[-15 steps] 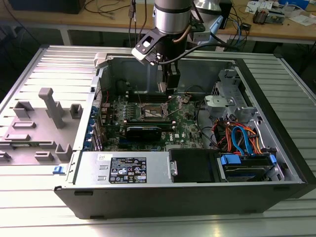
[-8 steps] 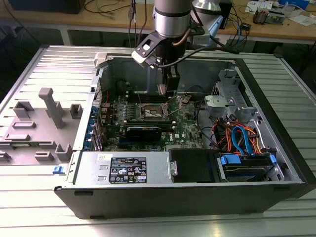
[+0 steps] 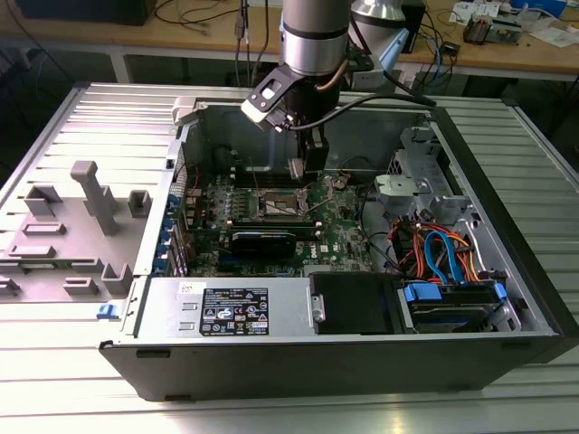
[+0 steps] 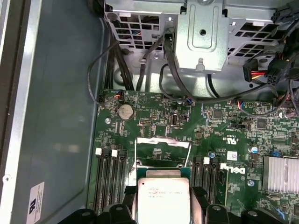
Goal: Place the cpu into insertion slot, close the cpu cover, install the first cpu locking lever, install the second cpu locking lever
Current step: 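Place the cpu into insertion slot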
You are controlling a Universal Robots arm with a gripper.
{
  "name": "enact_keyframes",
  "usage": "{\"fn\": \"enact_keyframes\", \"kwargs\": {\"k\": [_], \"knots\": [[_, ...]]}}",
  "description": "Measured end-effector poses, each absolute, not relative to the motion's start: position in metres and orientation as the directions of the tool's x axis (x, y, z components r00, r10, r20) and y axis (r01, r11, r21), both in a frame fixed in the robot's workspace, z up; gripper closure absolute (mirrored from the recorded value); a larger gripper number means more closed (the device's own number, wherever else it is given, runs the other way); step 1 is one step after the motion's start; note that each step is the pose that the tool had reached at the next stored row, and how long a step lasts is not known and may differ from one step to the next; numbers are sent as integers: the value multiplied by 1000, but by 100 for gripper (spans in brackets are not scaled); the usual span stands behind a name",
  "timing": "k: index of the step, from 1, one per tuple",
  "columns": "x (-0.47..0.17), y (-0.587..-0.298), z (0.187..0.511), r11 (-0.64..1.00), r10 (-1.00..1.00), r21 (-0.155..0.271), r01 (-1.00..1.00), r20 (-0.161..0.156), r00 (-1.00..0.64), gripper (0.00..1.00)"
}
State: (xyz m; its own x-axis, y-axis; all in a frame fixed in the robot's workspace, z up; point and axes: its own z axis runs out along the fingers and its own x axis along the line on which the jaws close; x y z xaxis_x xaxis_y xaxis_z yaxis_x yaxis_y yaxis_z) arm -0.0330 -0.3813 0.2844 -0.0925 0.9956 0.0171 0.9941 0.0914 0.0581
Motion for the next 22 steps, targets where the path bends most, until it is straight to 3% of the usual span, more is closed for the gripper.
{"fn": "enact_keyframes", "kwargs": {"k": [19,22], "knots": [[-33,-383,279,91,996,58,994,17,-93,46],[-34,-385,262,49,999,58,997,17,-50,46]]}}
